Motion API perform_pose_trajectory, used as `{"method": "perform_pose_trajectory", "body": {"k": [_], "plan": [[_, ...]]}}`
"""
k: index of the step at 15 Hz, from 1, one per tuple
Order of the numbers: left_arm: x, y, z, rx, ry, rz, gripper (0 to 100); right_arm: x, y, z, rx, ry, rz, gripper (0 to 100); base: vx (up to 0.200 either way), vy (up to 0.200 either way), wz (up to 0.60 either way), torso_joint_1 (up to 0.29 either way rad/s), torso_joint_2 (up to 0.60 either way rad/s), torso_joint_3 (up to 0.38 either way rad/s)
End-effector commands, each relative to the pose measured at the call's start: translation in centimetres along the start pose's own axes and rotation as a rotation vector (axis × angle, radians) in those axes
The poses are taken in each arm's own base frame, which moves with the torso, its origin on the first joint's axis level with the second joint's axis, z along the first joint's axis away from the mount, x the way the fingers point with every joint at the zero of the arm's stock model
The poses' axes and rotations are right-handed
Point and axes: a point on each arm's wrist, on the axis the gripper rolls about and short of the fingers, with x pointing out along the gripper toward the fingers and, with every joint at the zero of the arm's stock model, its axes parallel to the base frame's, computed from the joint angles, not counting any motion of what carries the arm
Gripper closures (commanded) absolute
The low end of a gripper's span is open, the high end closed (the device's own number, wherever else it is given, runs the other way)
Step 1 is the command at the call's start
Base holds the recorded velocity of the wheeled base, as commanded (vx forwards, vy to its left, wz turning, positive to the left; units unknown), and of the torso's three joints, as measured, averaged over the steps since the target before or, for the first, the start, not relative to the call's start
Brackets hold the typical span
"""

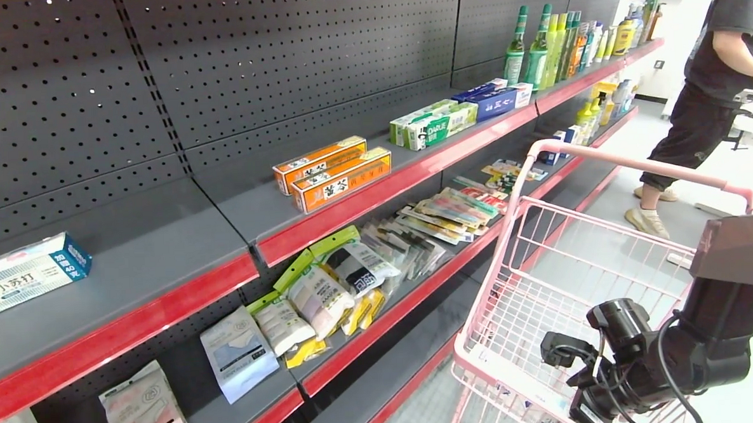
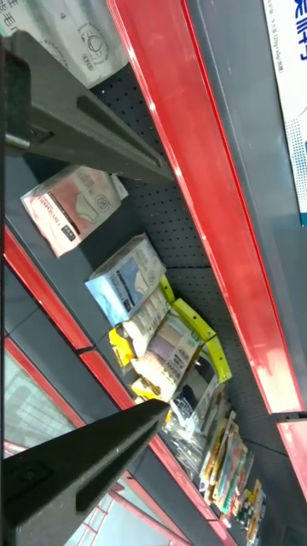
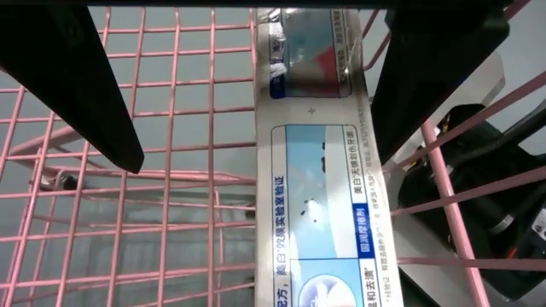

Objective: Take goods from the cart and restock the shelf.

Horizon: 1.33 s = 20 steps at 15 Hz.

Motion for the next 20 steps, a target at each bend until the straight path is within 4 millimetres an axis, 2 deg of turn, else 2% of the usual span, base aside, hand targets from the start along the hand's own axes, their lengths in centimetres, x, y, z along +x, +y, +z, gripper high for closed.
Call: {"method": "perform_pose_trajectory", "body": {"k": [1, 12, 19, 20], "plan": [[0.0, 0.0, 0.0, 0.0, 0.001, 0.001, 0, 0.2, 0.0, -0.1, 0.0, 0.001, 0.001, 0, 0.0, 0.0, 0.0, 0.0, 0.0, 0.0], [0.0, 0.0, 0.0, 0.0, 0.001, 0.001, 0, 1.6, 0.8, -0.9, -0.053, -0.044, -0.043, 0, 0.0, 0.0, 0.0, 0.0, 0.0, 0.0], [0.0, 0.0, 0.0, 0.0, 0.001, 0.001, 0, 1.7, 1.0, -1.0, -0.057, -0.049, -0.044, 0, 0.0, 0.0, 0.0, 0.0, 0.0, 0.0], [0.0, 0.0, 0.0, 0.0, 0.001, 0.001, 0, 1.7, 1.0, -1.1, -0.057, -0.047, -0.044, 100, 0.0, 0.0, 0.0, 0.0, 0.0, 0.0]]}}
